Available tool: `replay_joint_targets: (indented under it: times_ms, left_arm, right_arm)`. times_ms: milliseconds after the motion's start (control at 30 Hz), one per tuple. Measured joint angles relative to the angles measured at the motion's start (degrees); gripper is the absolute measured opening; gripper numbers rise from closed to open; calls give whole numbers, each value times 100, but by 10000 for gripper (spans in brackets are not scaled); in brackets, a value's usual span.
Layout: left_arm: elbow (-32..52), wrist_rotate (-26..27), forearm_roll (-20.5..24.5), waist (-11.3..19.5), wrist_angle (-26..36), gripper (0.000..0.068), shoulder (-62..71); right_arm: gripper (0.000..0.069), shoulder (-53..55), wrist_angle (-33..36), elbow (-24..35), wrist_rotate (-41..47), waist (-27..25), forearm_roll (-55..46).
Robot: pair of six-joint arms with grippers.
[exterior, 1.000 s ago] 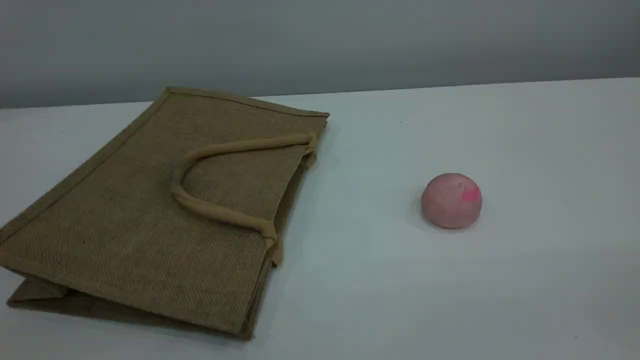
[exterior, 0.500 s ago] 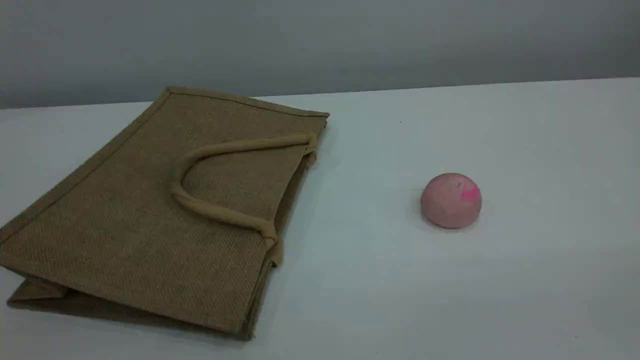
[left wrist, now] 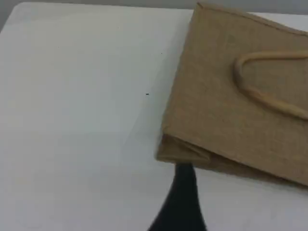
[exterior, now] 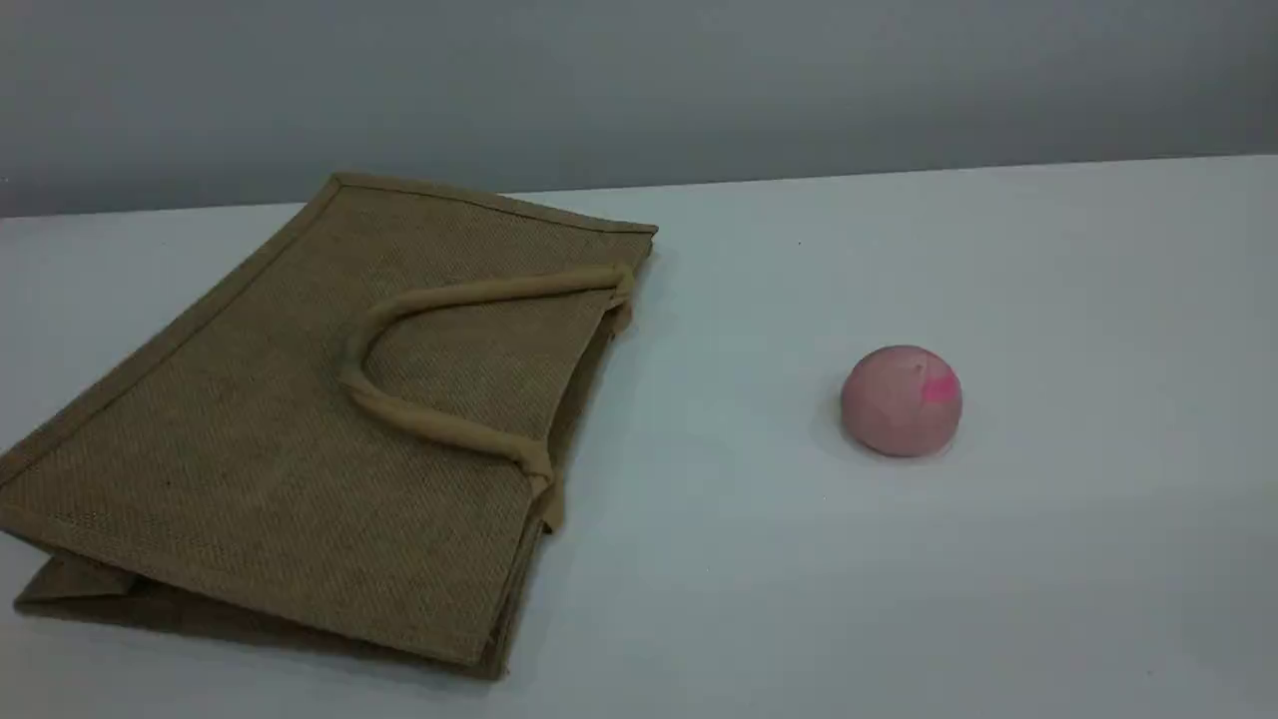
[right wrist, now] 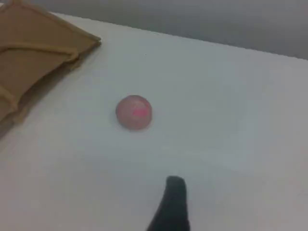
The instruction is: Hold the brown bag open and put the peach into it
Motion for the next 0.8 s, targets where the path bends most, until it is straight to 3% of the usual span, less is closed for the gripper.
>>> replay_joint_targets:
  times_ms: [667, 800]
  left_arm:
    - [-33, 0, 0, -5, -20, 582, 83]
    - [-212, -29, -5, -163, -205, 582, 361]
  right_arm:
    - [584, 0, -51, -8, 306, 0, 0]
    - [584, 89, -260, -165, 420, 8, 97]
